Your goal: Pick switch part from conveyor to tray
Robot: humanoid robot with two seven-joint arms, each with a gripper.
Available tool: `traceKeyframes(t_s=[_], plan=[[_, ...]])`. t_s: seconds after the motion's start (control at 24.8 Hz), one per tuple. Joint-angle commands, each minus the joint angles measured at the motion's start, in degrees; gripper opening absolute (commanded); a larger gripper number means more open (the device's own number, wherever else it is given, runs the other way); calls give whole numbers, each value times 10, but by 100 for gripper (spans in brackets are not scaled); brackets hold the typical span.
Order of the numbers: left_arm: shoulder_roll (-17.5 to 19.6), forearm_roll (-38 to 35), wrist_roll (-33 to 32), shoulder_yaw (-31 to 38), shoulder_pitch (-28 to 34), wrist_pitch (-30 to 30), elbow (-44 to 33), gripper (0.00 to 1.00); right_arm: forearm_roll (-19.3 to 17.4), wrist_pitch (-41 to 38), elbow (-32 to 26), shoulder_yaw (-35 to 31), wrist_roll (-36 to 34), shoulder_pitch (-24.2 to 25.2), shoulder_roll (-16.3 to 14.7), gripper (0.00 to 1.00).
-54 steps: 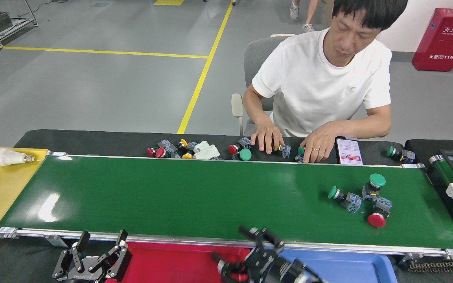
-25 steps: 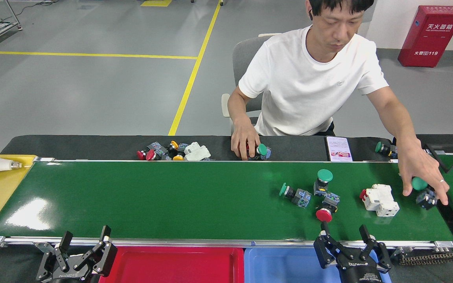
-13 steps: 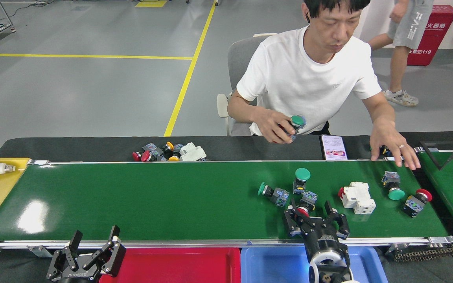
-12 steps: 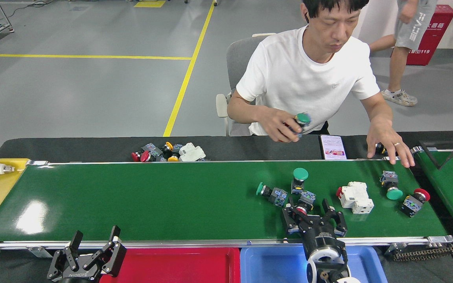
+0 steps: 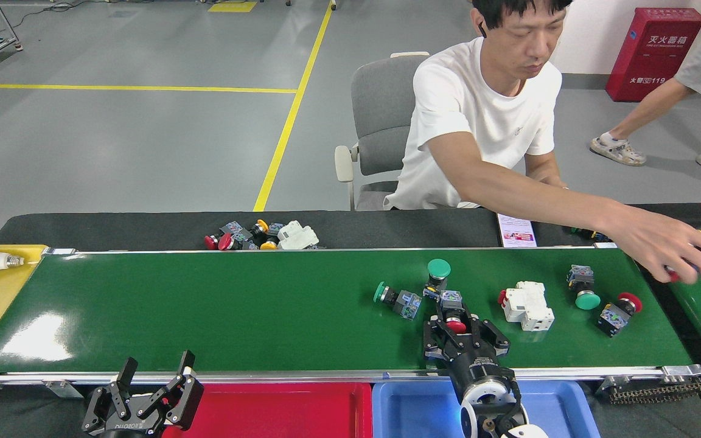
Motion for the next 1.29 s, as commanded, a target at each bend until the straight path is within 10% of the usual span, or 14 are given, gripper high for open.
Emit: traceKeyframes(t_s=[0.0, 0.12, 0.36, 0.4, 0.44, 0.85, 1.25], plan=[[5, -4, 2, -17, -5, -8, -8, 100, -1, -42, -48, 0, -1, 19, -2, 36], [22, -52, 2, -72, -21, -7, -5, 100, -1, -185, -141, -1, 2, 115, 0, 36], [22, -90, -4, -154, -94, -5, 31, 100, 0, -324, -148, 45, 14, 163, 34, 44], [20, -90, -6, -165, -115, -3, 48, 100, 2, -324, -142, 62, 21, 160, 34, 58], [20, -90, -14, -175, -139, -3, 72, 100, 1, -323, -139, 76, 35, 159, 33, 99], [18, -92, -21, -216, -249, -7, 247, 100, -1, -322, -142, 69, 65, 148, 29, 99], [12, -100, -18, -236, -274, 0, 286, 100, 8, -174, -159, -175, -16, 115, 36, 97]])
